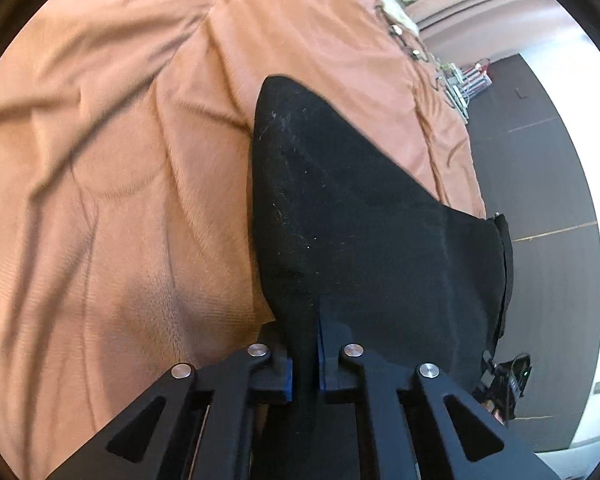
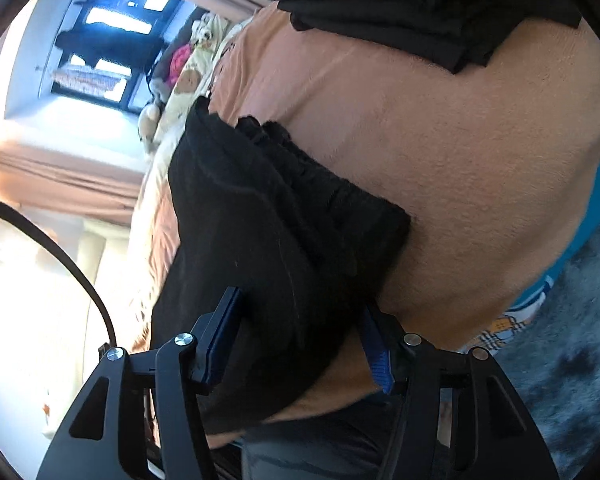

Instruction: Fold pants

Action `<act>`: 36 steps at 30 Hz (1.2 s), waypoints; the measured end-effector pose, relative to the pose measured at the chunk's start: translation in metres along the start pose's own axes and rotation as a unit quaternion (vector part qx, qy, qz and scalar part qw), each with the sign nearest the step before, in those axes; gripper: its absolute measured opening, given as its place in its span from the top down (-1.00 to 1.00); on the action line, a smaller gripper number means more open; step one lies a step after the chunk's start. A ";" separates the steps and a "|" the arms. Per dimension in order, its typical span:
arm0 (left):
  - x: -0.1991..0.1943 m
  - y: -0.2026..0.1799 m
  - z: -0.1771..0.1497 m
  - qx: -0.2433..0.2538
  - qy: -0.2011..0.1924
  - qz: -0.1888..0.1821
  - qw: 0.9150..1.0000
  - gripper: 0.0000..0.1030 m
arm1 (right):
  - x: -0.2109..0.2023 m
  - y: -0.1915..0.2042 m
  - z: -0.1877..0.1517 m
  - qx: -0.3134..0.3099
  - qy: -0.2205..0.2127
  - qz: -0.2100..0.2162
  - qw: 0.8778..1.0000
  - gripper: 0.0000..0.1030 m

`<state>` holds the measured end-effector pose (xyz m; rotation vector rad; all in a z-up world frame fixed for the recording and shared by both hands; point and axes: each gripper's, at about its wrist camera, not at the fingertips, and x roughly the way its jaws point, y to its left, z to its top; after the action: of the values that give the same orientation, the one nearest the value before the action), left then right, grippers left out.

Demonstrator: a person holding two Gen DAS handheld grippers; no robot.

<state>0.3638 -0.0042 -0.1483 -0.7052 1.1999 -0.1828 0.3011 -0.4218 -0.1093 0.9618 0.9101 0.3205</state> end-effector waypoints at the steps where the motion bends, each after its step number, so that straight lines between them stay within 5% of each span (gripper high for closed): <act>1: -0.005 -0.002 0.001 0.003 -0.004 0.001 1.000 0.86 | 0.000 0.002 0.001 0.000 -0.005 -0.001 1.000 0.17; 3: -0.018 -0.010 0.004 0.009 -0.013 -0.006 1.000 0.87 | 0.002 0.005 0.002 -0.003 -0.002 -0.001 1.000 0.48; 6: -0.032 -0.018 0.008 0.018 -0.025 -0.010 0.999 0.88 | 0.002 0.014 -0.004 -0.019 -0.008 0.002 1.000 0.66; 13: -0.073 -0.008 0.021 0.018 -0.057 0.007 0.998 0.88 | 0.029 0.043 -0.022 -0.051 0.019 0.010 0.998 0.69; 36: -0.177 0.113 0.047 -0.035 -0.121 0.047 0.991 0.89 | 0.140 0.137 -0.051 -0.134 0.104 0.005 0.985 0.71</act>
<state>0.3134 0.1884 -0.0660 -0.7084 1.0074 0.0241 0.3648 -0.2317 -0.0835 0.6923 1.0225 0.5467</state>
